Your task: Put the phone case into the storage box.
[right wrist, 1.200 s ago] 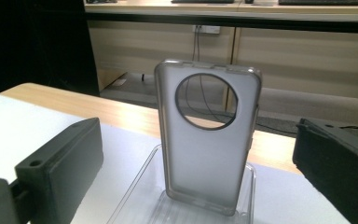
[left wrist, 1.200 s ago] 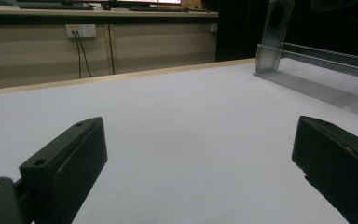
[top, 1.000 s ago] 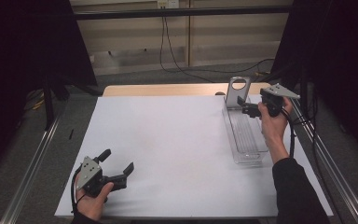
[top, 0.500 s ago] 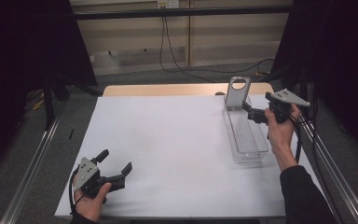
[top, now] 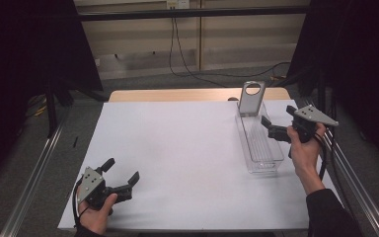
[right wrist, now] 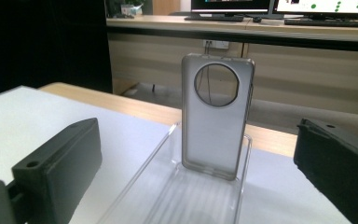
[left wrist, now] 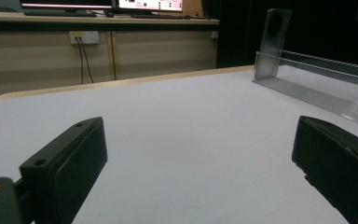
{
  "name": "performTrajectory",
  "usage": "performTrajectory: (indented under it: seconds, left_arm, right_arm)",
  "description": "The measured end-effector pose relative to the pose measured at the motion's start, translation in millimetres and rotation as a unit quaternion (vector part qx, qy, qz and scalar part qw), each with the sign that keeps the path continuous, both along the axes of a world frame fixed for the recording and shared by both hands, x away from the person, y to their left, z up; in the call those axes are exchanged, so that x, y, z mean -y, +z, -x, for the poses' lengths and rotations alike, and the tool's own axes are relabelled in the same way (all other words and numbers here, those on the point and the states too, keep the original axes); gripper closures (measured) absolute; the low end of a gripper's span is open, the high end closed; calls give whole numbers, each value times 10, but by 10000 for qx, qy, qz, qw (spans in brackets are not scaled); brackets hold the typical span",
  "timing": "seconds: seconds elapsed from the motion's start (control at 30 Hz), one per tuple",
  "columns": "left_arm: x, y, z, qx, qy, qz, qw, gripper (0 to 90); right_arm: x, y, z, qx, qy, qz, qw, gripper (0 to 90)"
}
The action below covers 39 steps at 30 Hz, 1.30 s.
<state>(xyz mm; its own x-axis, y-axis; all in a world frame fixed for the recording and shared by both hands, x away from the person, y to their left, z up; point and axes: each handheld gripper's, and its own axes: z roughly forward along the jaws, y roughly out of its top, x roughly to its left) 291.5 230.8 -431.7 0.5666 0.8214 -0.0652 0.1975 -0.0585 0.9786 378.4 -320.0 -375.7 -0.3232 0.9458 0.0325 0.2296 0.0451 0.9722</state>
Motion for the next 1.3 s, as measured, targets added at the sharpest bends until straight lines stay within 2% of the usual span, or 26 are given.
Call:
performTrajectory:
  seconds: [0.07,0.23,0.4,0.63,1.0,1.2,1.3]
  left_arm:
    - [-5,3,1,12,1,-25,10000,32]
    - [-1,5,12,15,22,-36,10000,34]
    - [-5,6,26,12,71,-23,10000,35]
    - [-11,10,38,-14,94,-14,10000,34]
    - [-32,21,66,26,154,-36,9999,32]
    - [-33,16,71,3,150,-46,9999,32]
    - [-38,21,82,8,170,-12,9999,33]
  right_arm:
    - [-12,3,46,17,0,90,10000,2]
    - [-5,-28,163,61,70,-1,10000,1]
    - [24,-81,306,144,-16,-95,9998,0]
    - [16,-127,518,290,6,-152,9995,1]
    - [0,-232,792,286,90,-118,9995,5]
    - [42,-311,909,205,-28,-98,9997,7]
    - [43,-344,992,237,-63,-94,9997,12]
